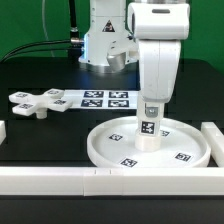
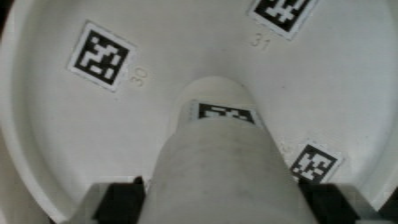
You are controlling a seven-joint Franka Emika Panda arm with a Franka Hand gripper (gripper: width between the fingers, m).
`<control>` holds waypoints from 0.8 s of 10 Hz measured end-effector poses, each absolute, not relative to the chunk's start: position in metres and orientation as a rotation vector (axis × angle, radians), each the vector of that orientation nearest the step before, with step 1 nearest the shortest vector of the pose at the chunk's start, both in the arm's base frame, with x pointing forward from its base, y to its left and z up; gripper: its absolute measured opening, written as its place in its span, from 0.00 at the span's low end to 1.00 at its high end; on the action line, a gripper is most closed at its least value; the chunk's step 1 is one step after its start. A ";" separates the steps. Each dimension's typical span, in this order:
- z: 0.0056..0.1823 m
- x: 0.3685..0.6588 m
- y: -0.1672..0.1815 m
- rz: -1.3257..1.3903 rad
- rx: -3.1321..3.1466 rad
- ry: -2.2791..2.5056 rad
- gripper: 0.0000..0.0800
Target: Assemble round table
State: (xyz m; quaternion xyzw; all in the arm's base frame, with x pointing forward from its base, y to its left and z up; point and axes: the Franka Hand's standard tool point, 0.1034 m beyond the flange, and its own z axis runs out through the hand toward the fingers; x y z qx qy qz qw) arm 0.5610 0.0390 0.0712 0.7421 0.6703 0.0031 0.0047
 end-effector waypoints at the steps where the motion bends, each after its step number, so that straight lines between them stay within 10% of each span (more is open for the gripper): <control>1: 0.071 0.561 0.039 0.009 2.325 2.099 0.51; 8: 0.070 0.559 0.036 -0.001 2.747 1.531 0.51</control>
Offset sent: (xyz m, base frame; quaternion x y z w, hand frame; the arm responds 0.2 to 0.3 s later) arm 0.0000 0.0000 0.0000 0.0000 0.0000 0.0000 1.0000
